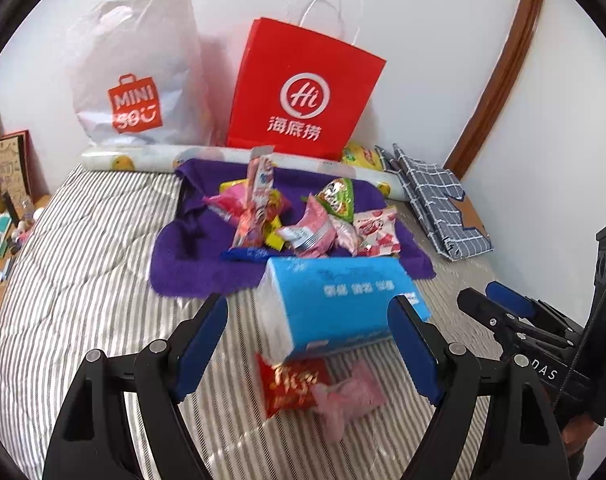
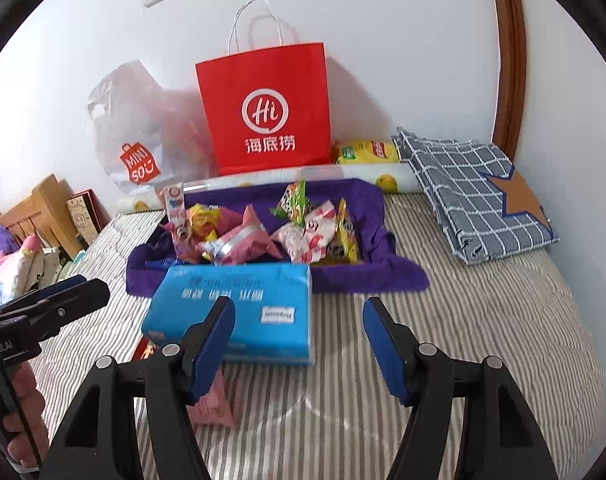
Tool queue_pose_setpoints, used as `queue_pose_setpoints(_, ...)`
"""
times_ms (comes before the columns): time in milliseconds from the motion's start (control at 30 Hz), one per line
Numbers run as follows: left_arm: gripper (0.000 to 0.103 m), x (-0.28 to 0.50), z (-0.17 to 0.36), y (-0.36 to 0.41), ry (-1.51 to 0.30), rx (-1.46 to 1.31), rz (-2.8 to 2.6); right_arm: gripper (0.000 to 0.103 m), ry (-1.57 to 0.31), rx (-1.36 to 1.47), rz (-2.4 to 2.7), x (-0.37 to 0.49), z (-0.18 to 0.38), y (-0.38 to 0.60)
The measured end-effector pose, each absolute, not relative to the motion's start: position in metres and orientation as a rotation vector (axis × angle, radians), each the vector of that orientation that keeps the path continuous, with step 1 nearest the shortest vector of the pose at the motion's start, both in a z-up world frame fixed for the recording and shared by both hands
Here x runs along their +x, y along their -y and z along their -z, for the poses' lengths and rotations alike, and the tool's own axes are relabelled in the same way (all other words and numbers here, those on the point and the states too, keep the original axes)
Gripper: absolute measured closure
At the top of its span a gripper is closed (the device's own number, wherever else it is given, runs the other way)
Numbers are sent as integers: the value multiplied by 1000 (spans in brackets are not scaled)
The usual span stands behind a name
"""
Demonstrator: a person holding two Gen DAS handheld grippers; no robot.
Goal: Organize snacks
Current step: 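Withdraw both open tools back past the blue tissue pack, then move the right tool to the pink packet and grasp it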
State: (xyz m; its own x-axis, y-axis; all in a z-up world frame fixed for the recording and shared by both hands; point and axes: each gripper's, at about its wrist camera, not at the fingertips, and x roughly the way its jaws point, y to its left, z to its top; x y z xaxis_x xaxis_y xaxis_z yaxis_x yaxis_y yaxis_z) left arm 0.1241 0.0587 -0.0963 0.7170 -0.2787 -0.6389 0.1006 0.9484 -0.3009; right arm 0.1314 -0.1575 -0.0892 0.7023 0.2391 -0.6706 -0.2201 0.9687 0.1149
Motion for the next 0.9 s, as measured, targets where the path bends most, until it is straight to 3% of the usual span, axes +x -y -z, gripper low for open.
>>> queue_pose_setpoints(900,21,100,154,-107,-854,-272,82,38,-875,23,-321,114,145,124)
